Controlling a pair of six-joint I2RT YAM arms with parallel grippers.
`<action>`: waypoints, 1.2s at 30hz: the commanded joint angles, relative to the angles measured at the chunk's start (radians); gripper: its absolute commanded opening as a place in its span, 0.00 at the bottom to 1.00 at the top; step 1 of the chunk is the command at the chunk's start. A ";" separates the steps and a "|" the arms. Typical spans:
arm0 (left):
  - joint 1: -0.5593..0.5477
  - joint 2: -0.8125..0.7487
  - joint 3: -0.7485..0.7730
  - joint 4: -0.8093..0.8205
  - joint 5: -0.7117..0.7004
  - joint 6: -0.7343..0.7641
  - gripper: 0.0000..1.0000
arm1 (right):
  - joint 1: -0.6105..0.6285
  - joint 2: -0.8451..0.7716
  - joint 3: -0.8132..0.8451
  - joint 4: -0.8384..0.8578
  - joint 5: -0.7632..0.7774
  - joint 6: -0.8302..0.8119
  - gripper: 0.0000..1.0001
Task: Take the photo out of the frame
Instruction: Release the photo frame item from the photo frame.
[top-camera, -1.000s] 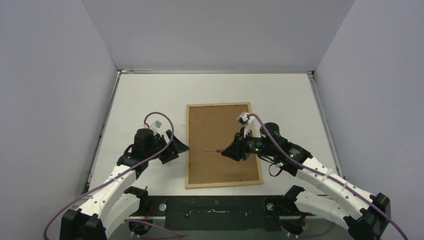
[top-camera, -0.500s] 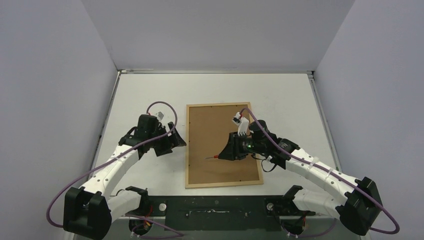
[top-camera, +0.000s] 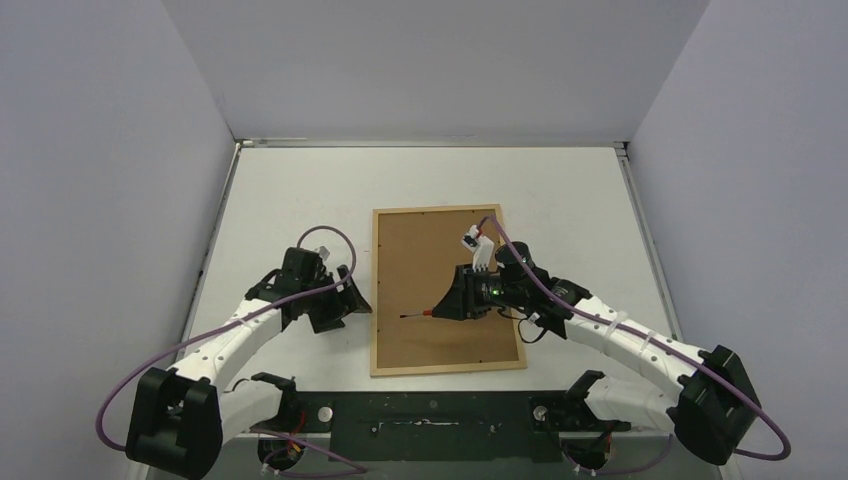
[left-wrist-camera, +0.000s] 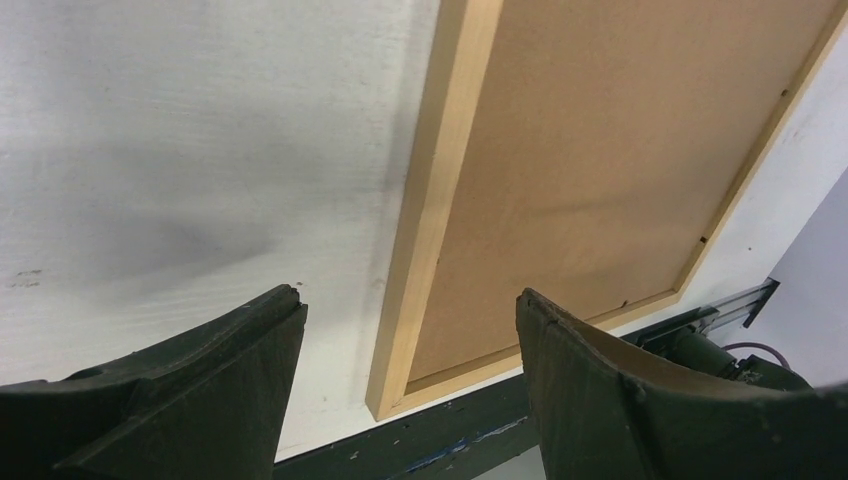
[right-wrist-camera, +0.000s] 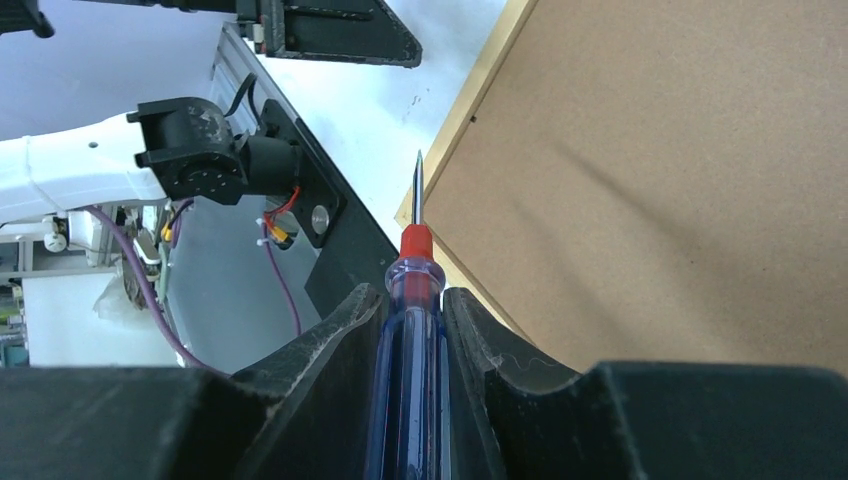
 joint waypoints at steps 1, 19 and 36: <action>-0.021 0.003 0.007 0.119 -0.005 0.004 0.75 | -0.007 0.036 -0.007 0.121 0.008 -0.016 0.00; -0.145 0.279 0.091 0.193 -0.105 0.031 0.60 | 0.028 0.293 -0.038 0.422 -0.014 0.079 0.00; -0.204 0.364 0.135 0.122 -0.241 0.010 0.45 | 0.031 0.368 -0.065 0.437 0.036 0.101 0.00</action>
